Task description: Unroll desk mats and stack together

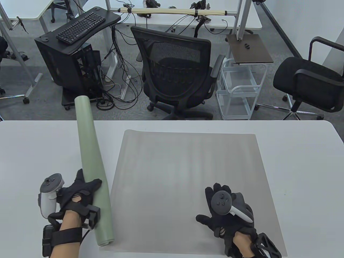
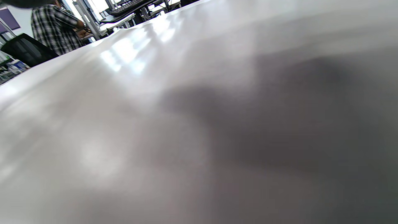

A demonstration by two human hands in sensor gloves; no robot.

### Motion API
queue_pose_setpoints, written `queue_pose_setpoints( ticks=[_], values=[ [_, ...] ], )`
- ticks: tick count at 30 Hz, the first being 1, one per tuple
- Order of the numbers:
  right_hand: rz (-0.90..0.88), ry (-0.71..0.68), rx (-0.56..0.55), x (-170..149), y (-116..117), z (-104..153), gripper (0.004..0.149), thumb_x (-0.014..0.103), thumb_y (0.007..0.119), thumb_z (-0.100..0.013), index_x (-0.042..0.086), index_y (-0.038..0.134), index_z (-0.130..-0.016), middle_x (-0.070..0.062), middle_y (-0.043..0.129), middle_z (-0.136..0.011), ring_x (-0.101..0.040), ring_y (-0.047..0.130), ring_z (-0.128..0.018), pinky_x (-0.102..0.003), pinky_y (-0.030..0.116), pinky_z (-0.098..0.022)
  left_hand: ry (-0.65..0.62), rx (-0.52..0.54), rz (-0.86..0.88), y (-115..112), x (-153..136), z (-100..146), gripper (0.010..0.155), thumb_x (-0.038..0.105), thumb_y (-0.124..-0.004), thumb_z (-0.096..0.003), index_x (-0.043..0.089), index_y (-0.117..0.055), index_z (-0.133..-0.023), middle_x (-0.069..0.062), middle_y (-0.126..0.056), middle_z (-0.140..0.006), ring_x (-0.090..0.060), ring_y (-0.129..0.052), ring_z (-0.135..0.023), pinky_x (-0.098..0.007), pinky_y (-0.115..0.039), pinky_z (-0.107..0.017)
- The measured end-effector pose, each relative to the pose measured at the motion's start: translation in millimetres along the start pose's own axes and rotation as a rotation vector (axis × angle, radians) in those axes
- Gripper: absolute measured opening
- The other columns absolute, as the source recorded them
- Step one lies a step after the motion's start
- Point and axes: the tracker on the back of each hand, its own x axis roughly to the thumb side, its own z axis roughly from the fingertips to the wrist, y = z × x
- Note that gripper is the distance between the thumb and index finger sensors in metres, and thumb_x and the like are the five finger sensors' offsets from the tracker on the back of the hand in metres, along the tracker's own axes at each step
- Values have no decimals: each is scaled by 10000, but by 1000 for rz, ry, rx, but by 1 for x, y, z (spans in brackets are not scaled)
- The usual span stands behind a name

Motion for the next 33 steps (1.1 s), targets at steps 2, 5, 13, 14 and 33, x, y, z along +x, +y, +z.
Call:
queue_pose_setpoints(
  ticks=[2, 5, 13, 14, 33],
  values=[
    [-52, -46, 15, 1, 2, 1, 965, 688, 569, -412, 233, -66, -978, -112, -171, -1043, -436, -171, -908, -623, -9, -614, -59, -83, 70, -32, -1, -8, 895, 353, -804, -486, 205, -78, -988, -11, -458, -1108, -313, -762, -930, -480, -804, -631],
    [-156, -108, 33, 1, 2, 4, 961, 683, 567, -416, 226, -63, -979, -121, -146, -1056, -443, -146, -920, -627, 6, -620, -122, -227, 175, -88, -2, -22, 891, 354, -800, -486, 208, -80, -989, -9, -458, -1108, -309, -760, -934, -481, -796, -638],
    [-519, -286, 14, -9, -10, 17, 903, 639, 585, -439, 186, 82, -1037, -164, 25, -1120, -490, 32, -986, -657, 172, -686, -195, -435, 253, -208, -10, -47, 883, 358, -793, -489, 220, -81, -993, 9, -458, -1112, -293, -723, -960, -493, -720, -691],
    [-590, -305, 8, -12, -12, 17, 896, 639, 584, -440, 182, 103, -1042, -171, 83, -1131, -501, 100, -1004, -661, 223, -698, -196, -429, 225, -222, -11, -49, 881, 361, -791, -489, 227, -82, -994, 19, -458, -1114, -285, -691, -976, -513, -684, -710],
    [-621, -228, -14, -14, -24, 23, 774, 366, 807, -587, 105, 241, -1047, -143, 715, -850, -310, 900, -628, -497, 731, -569, -108, -297, -254, -260, -3, -53, 982, 495, -749, -486, 172, 55, -948, -206, -126, -1107, -428, -496, -1009, -590, -533, -717]
  ],
)
